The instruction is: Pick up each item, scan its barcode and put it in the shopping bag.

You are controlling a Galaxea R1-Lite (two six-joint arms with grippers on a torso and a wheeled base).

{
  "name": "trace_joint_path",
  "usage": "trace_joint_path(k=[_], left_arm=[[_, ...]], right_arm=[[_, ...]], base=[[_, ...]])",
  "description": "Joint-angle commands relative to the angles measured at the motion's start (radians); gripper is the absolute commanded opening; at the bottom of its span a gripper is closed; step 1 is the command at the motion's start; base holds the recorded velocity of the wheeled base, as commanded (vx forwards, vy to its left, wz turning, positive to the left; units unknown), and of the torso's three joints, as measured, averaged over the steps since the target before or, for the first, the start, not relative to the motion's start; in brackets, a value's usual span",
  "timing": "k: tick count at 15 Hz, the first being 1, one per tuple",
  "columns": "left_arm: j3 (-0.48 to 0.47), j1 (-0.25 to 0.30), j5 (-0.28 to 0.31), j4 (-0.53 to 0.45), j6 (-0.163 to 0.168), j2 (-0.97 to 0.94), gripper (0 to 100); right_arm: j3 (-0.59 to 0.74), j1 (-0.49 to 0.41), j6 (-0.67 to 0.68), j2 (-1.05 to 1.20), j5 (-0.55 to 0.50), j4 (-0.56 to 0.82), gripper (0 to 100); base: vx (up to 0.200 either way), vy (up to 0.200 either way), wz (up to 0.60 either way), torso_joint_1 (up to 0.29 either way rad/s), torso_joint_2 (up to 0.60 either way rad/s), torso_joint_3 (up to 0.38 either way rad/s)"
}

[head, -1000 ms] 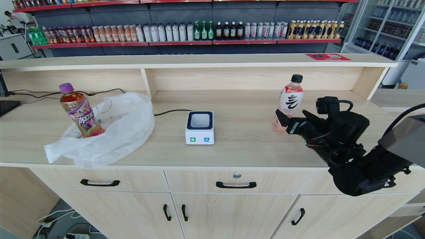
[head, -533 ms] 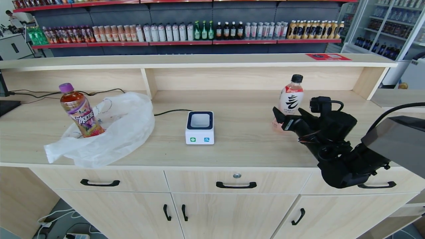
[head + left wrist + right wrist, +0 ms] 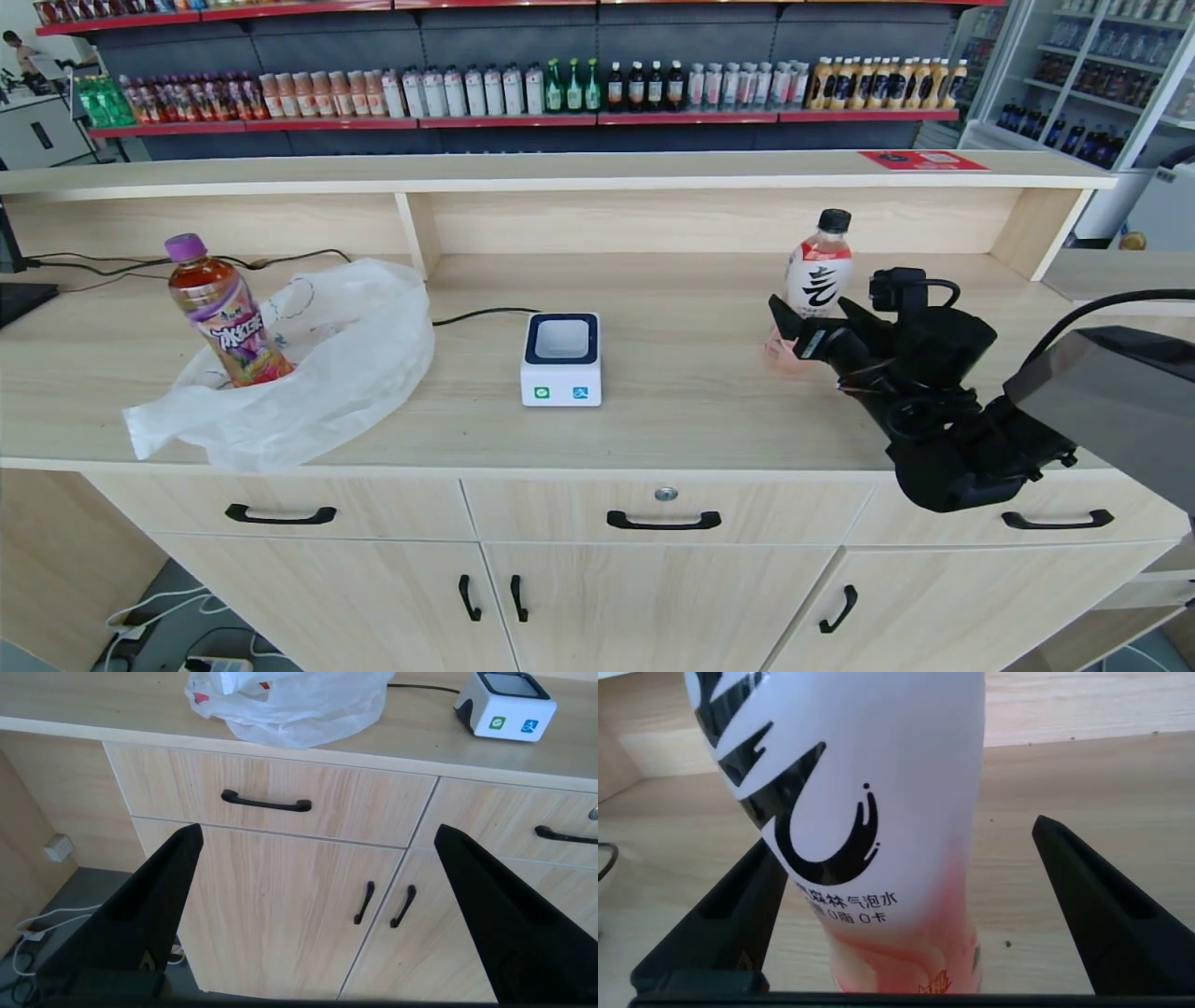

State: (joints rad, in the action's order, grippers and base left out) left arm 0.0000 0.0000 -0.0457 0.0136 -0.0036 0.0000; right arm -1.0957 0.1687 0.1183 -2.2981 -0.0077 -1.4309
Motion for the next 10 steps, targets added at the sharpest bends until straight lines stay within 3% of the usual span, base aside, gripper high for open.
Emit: trace_joint_path(k=[1,10], left_arm=[[0.000,0.000,0.000,0.000,0.001,0.000,100],[0.000,0.000,0.000,0.000,0.002,0.000,100]], right_arm=[[-0.019,0.000,0.000,-0.011,0.002,0.001,100],[-0.151,0.002,-0.008,-0.044,-0.003,0.084,100]], base=[[0.000,0.000,0.00,0.000,0.00,0.000],[0.000,0.000,0.00,0.000,0.00,0.000]])
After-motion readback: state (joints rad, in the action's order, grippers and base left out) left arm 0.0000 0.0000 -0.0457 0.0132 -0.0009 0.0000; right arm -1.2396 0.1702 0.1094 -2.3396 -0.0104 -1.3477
